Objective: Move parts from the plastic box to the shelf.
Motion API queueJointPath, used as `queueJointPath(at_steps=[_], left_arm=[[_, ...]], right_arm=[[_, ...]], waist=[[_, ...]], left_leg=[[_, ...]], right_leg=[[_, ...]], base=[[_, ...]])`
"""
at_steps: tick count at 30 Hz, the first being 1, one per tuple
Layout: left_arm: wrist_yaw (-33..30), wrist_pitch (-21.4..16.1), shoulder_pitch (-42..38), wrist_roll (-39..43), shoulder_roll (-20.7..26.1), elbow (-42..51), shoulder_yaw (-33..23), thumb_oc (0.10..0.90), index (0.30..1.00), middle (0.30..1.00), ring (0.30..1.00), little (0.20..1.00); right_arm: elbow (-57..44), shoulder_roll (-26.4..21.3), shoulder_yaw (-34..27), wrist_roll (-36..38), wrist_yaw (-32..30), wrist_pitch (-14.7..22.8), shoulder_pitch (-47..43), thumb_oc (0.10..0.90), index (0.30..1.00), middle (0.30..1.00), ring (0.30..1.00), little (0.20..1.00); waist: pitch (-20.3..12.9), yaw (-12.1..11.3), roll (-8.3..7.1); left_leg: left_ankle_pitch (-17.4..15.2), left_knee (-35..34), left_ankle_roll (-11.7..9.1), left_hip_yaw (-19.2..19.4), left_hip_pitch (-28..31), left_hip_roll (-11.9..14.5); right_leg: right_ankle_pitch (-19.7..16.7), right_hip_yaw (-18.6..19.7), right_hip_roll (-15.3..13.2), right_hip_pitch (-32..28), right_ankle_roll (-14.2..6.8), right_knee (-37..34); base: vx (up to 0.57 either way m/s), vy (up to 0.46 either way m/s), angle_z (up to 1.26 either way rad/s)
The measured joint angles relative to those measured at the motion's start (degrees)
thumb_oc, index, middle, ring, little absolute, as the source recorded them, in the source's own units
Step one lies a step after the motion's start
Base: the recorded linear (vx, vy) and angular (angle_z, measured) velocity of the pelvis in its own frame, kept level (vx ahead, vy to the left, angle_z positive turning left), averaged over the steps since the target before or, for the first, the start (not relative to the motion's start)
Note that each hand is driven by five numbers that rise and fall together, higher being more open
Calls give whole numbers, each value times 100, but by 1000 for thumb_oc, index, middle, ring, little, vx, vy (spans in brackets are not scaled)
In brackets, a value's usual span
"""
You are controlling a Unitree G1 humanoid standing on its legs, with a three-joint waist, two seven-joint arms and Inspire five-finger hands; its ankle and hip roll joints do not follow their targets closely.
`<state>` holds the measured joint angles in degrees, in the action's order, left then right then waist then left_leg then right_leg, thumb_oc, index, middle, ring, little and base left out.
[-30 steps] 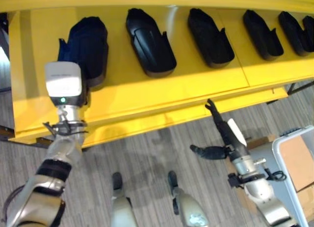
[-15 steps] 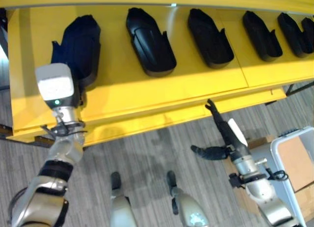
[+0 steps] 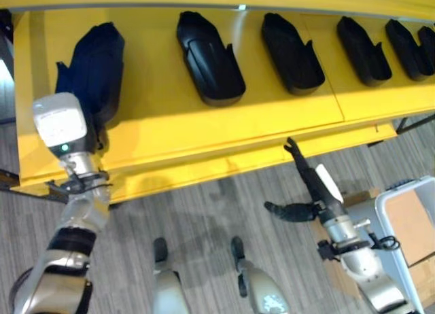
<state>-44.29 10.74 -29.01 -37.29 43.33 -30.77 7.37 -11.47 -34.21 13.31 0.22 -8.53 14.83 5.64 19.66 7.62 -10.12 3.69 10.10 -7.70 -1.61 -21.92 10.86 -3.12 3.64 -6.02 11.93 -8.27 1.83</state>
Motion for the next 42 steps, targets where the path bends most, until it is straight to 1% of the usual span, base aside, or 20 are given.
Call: queueJointPath(at_steps=[6, 10, 12, 17, 18, 19, 20, 22, 23, 28, 33, 42], left_arm=[[-30, 78, 252, 106, -46, 243, -205, 400, 300, 300, 300, 300], [-38, 86, 233, 98, -127, 195, -273, 400, 300, 300, 300, 300], [-42, 125, 84, 115, -250, 115, -271, 400, 300, 300, 300, 300], [-40, 169, 74, 117, -252, 120, -276, 400, 300, 300, 300, 300], [-39, 170, 61, 124, -253, 119, -272, 498, 437, 437, 437, 437], [-28, 174, 45, 149, -252, 118, -272, 661, 665, 665, 665, 665], [-26, 176, 40, 187, -252, 119, -272, 900, 1000, 1000, 1000, 1000], [-26, 176, -5, 319, -252, 124, -275, 900, 1000, 1000, 1000, 1000], [89, 188, -42, 334, -252, 113, -274, 900, 1000, 1000, 1000, 1000], [249, 245, -111, 339, -250, 63, -236, 900, 1000, 1000, 1000, 1000], [424, 280, -100, 344, -250, 76, -235, 900, 1000, 1000, 1000, 1000], [940, 334, 51, 262, -91, 587, -273, 900, 1000, 1000, 1000, 1000]], right_arm=[[-177, -11, 0, 0, 55, -32, 44, 900, 1000, 1000, 1000, 1000], [-178, -31, -4, 0, 57, -37, 54, 900, 1000, 1000, 1000, 1000], [-181, -31, -3, 0, 72, -46, 63, 900, 1000, 1000, 1000, 1000], [-185, -35, -3, 0, 78, -48, 57, 900, 1000, 1000, 1000, 1000], [-185, -36, -3, 0, 78, -48, 61, 900, 1000, 1000, 1000, 1000], [-185, -36, -3, 0, 78, -51, 60, 900, 1000, 1000, 1000, 1000], [-185, -36, -4, 0, 79, -53, 55, 900, 1000, 1000, 1000, 1000], [-185, -43, -4, 0, 78, -60, 54, 900, 1000, 1000, 1000, 1000], [-185, -43, -3, 0, 98, -81, 58, 900, 1000, 1000, 1000, 1000], [-185, -99, -3, 0, 103, -82, 63, 900, 1000, 1000, 1000, 1000], [-185, -112, -5, 0, 105, -112, 66, 900, 1000, 1000, 1000, 1000], [-184, -109, -49, -1, 211, -237, 46, 900, 1000, 1000, 1000, 1000]], waist=[[-1, -53, 2], [-1, -52, 2], [-1, -68, 3], [-2, -59, 4], [-2, -35, 4], [-2, -49, 4], [-3, -51, 4], [-5, -31, 5], [-8, -35, 8], [-34, -36, 49], [-40, -52, 53], [-40, -132, 53]], left_leg=[[1, 3, 0, 5, -15, -2], [0, 2, 1, 4, -15, -2], [0, 3, 1, 1, -15, -1], [1, 5, 0, 7, -33, 2], [0, 8, 0, 8, -33, 2], [-1, 13, 1, 7, -39, 2], [-10, 37, 6, 4, -57, 2], [-23, 71, 7, 3, -110, 1], [-23, 74, 6, 4, -108, 1], [-23, 75, 6, 10, -109, 2], [-22, 76, 7, 16, -111, 3], [-22, 75, 7, 3, -150, 1]], right_leg=[[1, -7, 0, 32, 0, 8], [1, -9, 0, 35, 1, 12], [2, -8, 3, 40, 2, 25], [1, 2, 5, 72, 2, 35], [1, 3, 5, 73, 2, 35], [2, 2, 5, 74, 2, 36], [1, 2, 5, 78, 2, 36], [0, 5, 5, 118, 1, 51], [0, 8, 5, 121, 0, 61], [1, 17, 6, 136, 1, 76], [1, 24, 7, 146, 1, 85], [2, 7, 5, 165, 1, 69]], base=[[0, 0, 0], [0, 0, 0], [0, 0, 0], [0, 0, 0], [0, 0, 0], [0, 0, 0], [0, 0, 0], [0, 0, 0], [0, 0, 0], [0, 0, 0], [0, 0, 0], [0, 0, 0]])
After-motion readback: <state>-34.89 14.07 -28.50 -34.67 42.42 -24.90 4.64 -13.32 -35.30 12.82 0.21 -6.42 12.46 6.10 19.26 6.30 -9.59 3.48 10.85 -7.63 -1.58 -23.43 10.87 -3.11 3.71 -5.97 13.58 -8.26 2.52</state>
